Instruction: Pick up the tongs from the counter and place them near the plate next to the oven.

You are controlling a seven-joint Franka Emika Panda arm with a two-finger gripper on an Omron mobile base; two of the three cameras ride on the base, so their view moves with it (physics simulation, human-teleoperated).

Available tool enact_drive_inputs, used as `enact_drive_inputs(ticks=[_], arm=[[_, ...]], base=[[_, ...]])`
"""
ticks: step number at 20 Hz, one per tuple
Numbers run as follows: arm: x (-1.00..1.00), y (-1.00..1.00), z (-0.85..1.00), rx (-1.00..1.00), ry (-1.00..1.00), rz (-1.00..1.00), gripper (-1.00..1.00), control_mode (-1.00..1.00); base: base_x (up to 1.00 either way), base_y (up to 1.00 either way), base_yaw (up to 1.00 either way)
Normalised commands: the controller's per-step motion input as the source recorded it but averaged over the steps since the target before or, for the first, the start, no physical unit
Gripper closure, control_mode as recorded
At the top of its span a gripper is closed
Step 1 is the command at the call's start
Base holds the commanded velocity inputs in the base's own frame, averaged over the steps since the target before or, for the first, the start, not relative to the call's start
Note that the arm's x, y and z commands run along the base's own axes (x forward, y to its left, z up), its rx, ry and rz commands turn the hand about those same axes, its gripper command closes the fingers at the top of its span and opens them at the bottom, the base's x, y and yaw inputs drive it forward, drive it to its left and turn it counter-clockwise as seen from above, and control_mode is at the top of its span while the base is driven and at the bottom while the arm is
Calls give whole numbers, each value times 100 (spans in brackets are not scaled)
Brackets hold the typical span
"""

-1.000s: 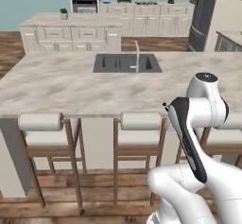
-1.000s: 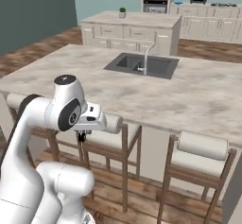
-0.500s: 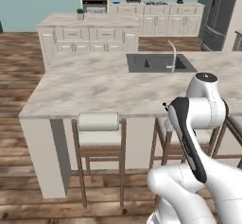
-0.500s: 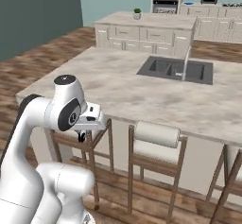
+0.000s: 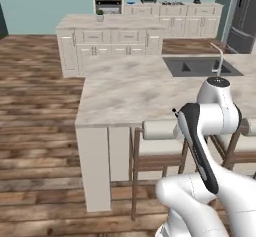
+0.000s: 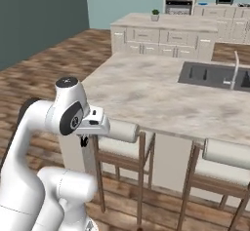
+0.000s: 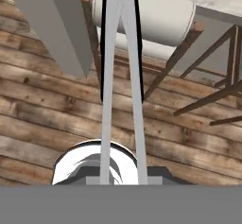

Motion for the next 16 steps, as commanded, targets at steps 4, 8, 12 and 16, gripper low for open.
enact_drive_inputs(ticks=[4, 8, 12, 16], arm=[[0, 0, 0, 0, 0, 0, 100, 100], [0, 0, 0, 0, 0, 0, 100, 100], [0, 0, 0, 0, 0, 0, 100, 100], [0, 0, 0, 0, 0, 0, 100, 100]], base=[[60, 100, -11], [65, 100, -16], [49, 100, -19], [14, 100, -20]])
